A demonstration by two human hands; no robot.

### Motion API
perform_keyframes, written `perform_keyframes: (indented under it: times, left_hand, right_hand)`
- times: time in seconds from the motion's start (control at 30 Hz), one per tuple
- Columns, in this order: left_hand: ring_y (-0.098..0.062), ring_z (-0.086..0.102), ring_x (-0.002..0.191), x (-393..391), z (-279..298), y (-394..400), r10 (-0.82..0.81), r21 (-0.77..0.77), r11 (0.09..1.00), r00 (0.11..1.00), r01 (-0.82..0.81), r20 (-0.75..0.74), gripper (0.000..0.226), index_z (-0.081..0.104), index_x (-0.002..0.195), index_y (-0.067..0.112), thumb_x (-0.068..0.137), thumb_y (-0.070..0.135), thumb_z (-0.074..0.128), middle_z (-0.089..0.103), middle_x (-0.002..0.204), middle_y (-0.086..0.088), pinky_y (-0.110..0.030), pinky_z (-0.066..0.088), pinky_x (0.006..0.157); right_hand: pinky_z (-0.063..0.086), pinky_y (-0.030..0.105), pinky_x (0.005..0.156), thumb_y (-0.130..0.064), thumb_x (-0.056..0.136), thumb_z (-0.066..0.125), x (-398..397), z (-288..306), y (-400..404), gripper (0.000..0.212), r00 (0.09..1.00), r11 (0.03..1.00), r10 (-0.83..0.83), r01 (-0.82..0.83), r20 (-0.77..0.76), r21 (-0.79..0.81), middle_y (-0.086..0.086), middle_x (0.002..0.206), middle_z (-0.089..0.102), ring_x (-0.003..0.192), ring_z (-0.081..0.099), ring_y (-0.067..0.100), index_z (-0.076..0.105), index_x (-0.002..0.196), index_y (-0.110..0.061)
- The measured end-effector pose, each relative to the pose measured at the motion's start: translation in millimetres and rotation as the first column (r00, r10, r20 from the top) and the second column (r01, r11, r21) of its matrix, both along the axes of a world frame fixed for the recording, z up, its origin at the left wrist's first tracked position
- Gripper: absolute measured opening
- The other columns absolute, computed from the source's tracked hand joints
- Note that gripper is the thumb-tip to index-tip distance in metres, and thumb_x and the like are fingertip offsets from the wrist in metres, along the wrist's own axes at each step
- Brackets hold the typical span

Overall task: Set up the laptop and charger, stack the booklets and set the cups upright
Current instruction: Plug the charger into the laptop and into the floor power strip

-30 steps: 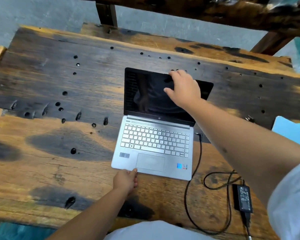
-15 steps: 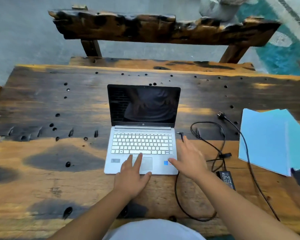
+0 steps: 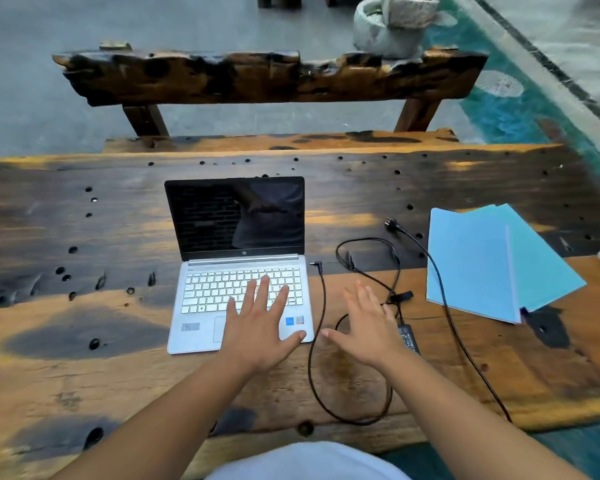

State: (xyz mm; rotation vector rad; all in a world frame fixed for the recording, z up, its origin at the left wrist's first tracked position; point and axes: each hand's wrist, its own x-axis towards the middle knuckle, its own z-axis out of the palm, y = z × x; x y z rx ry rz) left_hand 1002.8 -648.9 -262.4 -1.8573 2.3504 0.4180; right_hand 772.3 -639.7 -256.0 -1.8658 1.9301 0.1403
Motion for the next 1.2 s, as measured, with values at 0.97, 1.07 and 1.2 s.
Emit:
perform_keyframes:
  times: [0.97, 1.07, 1.2]
  left_hand:
    - [-0.028, 0.001, 0.152, -49, -136, -136, -0.018, 0.055, 0.998, 0.999, 0.020, -0.048, 0.076, 0.021, 0.154, 0.013, 0.094, 0.059, 0.029, 0.005, 0.165, -0.011, -0.052, 0.011, 0.119]
    - [-0.027, 0.001, 0.152, -53, -143, -134, 0.008, 0.031, 0.999, 0.999, -0.007, -0.043, 0.075, 0.020, 0.155, 0.011, 0.095, 0.057, 0.029, 0.005, 0.165, -0.011, -0.053, 0.009, 0.118]
    - [-0.027, 0.001, 0.152, -54, -146, -133, 0.011, 0.020, 1.000, 1.000, -0.011, -0.026, 0.074, 0.018, 0.155, 0.011, 0.096, 0.054, 0.031, 0.005, 0.165, -0.012, -0.053, 0.008, 0.118]
  right_hand:
    - [0.053, 0.043, 0.084, -0.034, 0.093, 0.057, 0, -122, -198, 0.028, 0.981, 0.993, 0.076, -0.091, 0.178, 0.075, 0.010, 0.118, 0.061, 0.108, 0.060, 0.036, 0.059, 0.116, -0.018]
    - [0.051, 0.041, 0.079, -0.030, 0.092, 0.058, 1, -131, -199, 0.022, 0.973, 0.997, 0.073, -0.078, 0.219, 0.015, 0.013, 0.110, 0.064, 0.101, 0.062, 0.037, 0.061, 0.108, -0.015]
    - [0.052, 0.041, 0.080, -0.026, 0.091, 0.061, 3, -136, -200, 0.019, 0.948, 1.000, 0.013, -0.007, 0.317, -0.020, 0.013, 0.100, 0.068, 0.096, 0.062, 0.036, 0.067, 0.101, -0.011]
